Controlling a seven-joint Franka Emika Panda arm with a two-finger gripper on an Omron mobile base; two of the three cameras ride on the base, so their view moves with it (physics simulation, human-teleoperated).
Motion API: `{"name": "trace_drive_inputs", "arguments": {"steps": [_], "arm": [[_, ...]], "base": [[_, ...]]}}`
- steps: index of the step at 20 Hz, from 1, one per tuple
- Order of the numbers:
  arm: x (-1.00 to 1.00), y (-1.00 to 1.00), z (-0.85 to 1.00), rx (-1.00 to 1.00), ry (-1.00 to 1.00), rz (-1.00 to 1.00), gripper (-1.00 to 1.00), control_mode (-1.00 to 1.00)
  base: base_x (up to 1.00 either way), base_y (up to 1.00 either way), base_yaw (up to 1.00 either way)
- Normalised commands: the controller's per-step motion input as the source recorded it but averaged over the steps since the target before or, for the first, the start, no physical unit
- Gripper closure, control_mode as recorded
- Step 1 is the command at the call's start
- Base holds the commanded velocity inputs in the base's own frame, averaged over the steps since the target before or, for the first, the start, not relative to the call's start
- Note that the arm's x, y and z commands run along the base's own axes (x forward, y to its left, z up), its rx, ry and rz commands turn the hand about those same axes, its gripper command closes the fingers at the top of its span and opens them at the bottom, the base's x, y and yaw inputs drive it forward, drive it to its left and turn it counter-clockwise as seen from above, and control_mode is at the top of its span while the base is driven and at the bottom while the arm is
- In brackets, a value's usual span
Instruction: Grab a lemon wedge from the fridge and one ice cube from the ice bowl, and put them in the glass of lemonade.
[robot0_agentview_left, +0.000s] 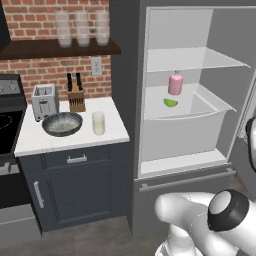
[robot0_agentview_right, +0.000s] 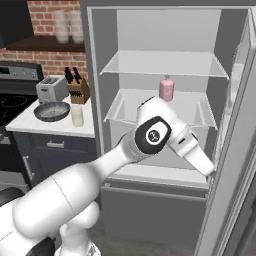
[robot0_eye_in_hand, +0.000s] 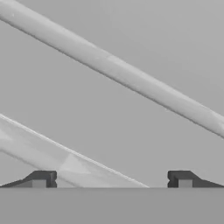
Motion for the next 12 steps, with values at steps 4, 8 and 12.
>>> {"name": "trace_drive_inputs", "arguments": {"steps": [4,8,12], "arm": [[-0.09,-0.39,-0.03,0.04,-0.30,0.04,-1.00,-1.00],[-0.38,-0.01,0.09,0.02,-0.28,0.11,-1.00,-1.00],[-0.42,0.00,0.26,0.00,-0.22,0.13,-1.00,-1.00]], "base": [[0.00,0.00,0.00],[0.00,0.00,0.00],[0.00,0.00,0.00]]}}
